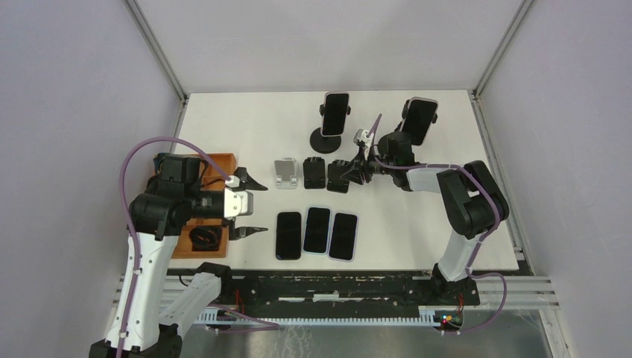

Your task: Remove the phone from the phone stand

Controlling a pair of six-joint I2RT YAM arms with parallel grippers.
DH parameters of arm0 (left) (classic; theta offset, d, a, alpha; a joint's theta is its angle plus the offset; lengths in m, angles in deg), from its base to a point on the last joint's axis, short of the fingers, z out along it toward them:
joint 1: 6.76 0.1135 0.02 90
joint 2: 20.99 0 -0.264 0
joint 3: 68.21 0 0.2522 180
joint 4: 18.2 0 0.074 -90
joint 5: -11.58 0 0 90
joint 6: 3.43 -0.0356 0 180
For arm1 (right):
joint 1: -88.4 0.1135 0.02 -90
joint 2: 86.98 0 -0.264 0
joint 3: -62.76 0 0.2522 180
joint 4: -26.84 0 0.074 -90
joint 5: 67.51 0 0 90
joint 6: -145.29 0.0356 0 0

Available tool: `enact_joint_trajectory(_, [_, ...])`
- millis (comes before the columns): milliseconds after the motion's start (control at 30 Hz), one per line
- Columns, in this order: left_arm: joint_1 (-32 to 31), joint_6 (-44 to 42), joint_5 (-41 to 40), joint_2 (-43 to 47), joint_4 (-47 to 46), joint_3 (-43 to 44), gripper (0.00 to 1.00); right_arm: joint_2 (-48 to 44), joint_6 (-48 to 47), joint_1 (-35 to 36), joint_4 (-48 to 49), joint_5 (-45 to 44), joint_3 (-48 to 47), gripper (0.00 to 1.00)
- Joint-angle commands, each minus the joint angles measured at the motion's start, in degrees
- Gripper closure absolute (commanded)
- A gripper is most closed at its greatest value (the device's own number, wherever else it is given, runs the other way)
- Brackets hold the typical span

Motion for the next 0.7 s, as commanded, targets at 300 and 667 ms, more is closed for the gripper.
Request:
enact_joint_trajectory(300, [0.0,-0.2,1.7,0.2,0.5,1.3,0.00,-9.2,-1.0,-0.9,-7.4,-9.9,-1.2,0.28])
enact_joint_trajectory(667, [0.0,4.7,2.9,0.1,-1.1,3.5,0.00,-21.8,24.3,-2.3,-7.1,-6.8,-1.9,0.02])
